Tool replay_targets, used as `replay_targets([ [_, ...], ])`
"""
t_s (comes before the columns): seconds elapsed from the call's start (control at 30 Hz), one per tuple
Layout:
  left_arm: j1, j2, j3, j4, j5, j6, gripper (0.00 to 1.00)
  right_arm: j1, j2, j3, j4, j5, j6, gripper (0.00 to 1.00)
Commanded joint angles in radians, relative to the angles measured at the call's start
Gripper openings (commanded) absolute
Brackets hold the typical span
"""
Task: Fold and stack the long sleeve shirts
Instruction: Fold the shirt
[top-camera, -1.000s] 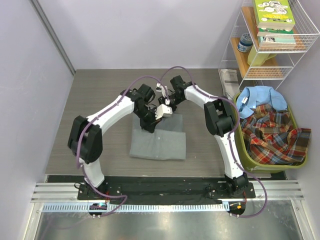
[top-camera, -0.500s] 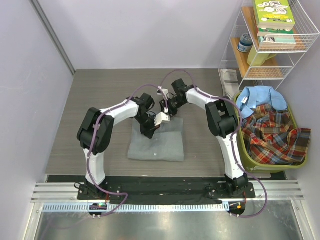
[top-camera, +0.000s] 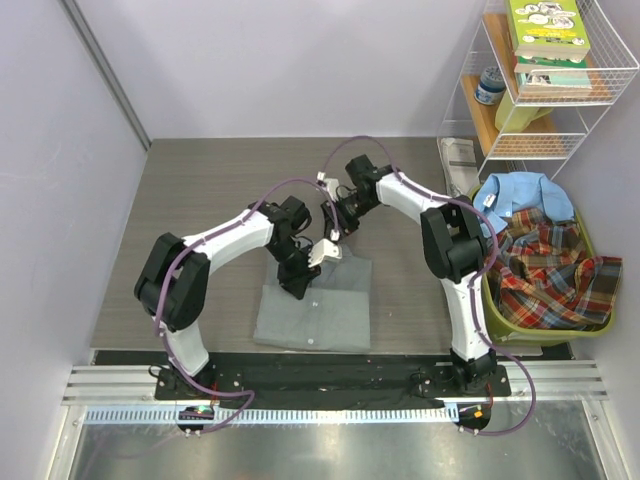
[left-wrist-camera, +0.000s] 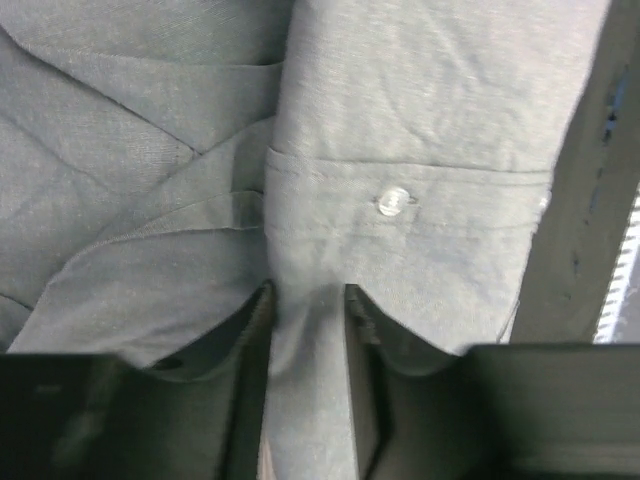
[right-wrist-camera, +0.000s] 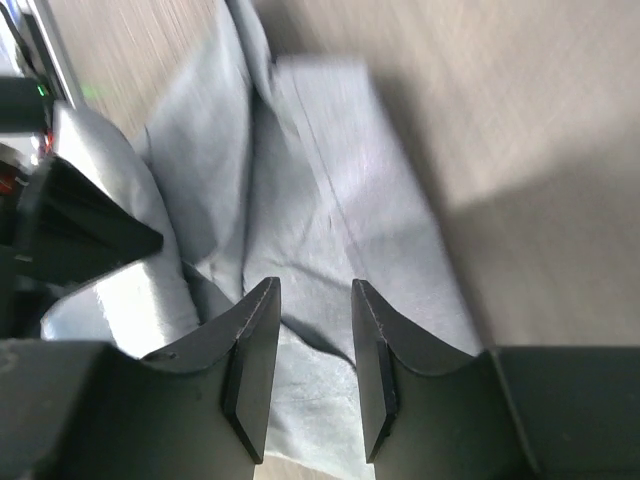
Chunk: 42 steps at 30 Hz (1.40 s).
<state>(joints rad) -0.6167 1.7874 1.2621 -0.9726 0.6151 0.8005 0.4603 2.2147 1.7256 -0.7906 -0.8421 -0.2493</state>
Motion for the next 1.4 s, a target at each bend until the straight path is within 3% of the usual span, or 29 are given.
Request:
replay_targets([
  [0.0, 0.005, -0.010, 0.065, -0.093, 0.078, 0.034, 0.42, -0.005, 0.031, 0.158, -0.080, -0.025, -0.045, 0.40],
  [0.2, 0.005, 0.043, 0.092, -0.094, 0.100, 0.020, 0.57, 0.020, 0.094, 0.189, -0.140, -0.040, -0.088, 0.40],
  [0.5, 0.003, 0.050, 0.048, 0.066, 0.029, -0.061, 0.63, 0.034, 0.157, 0.203, -0.153, -0.014, -0.130, 0.38],
  [0.73, -0.018, 0.099, 0.039, 0.058, -0.017, 0.006, 0.63, 0.034, 0.197, 0.204, -0.136, 0.032, -0.134, 0.37],
  [0.83, -0.023, 0.109, 0.036, 0.045, -0.011, 0.015, 0.56, 0.034, 0.200, 0.200, -0.136, 0.037, -0.133, 0.36],
  [0.93, -0.029, 0.101, 0.037, 0.017, 0.000, 0.020, 0.44, 0.032, 0.195, 0.190, -0.134, 0.040, -0.137, 0.36],
  [1.17, -0.031, 0.041, 0.088, -0.060, 0.000, -0.001, 0.00, 0.032, 0.192, 0.181, -0.137, 0.040, -0.146, 0.36],
  [1.37, -0.008, 0.043, 0.171, -0.158, -0.026, 0.019, 0.00, 0.032, 0.186, 0.180, -0.144, 0.029, -0.162, 0.36],
])
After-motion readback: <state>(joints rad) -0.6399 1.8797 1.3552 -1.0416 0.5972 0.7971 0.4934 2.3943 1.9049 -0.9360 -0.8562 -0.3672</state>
